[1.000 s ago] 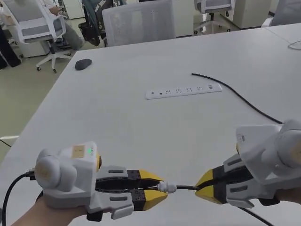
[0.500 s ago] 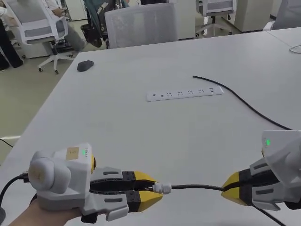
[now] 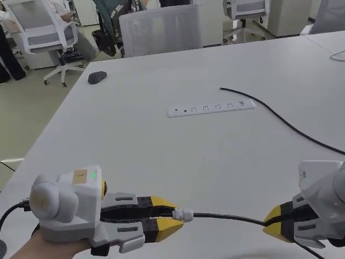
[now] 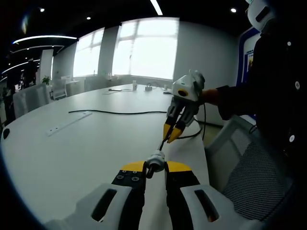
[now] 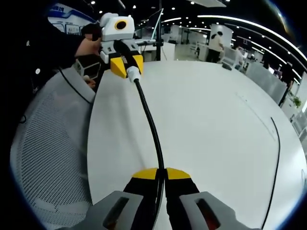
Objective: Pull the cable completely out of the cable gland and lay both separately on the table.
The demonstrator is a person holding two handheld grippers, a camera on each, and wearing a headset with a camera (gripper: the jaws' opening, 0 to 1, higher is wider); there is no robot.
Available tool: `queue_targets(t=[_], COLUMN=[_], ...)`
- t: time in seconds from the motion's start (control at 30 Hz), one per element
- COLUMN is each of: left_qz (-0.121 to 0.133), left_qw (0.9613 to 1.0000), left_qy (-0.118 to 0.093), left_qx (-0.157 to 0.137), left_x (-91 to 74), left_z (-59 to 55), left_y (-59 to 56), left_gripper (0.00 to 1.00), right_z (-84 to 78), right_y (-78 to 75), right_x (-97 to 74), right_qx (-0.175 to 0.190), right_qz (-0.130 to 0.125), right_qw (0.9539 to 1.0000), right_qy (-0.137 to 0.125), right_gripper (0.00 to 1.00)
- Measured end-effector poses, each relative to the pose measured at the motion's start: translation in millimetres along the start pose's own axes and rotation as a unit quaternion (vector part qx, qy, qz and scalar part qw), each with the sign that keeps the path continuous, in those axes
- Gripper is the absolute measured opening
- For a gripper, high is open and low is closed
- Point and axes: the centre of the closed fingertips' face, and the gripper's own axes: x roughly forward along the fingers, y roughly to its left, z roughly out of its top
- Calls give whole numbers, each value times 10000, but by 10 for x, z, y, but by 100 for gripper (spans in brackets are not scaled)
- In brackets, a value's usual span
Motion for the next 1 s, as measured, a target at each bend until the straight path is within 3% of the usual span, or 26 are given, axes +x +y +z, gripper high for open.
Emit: queue_targets(t=[0.13,0.2,0.37,0.6,0.8,0.87,0.9,1.0], left_qz=[21,20,14,6,8,-4,-19,5], left_qw=[10000,10000,10000,10000,10000,10000,10000,10000], left_qy=[16,34,4,-22,-36,-39,-33,-61], left_qx=[5,-1,-35,-20,-27,-47,-40,-77], left_x=[-5,-6,1,9,21,24,23,9], left_z=[-9,-21,-18,1,3,0,-4,-14], left_y=[8,6,-5,-6,-11,-15,-20,-10], left_gripper=[15,15,15,15,15,15,15,15], right_z=[51,140,724,1016,985,975,975,981], right_y=[-18,-15,152,266,392,422,362,406], right_x=[-1,-15,-70,119,367,403,408,389], right_qx=[105,101,293,-50,-270,-366,-575,-506], right_qz=[38,39,424,586,761,772,597,706], right_qw=[9999,9997,9920,9916,9924,9923,9925,9923], right_qy=[-95,-235,-1148,-1155,-931,-901,-900,-884], right_gripper=[14,15,16,14,11,3,0,0])
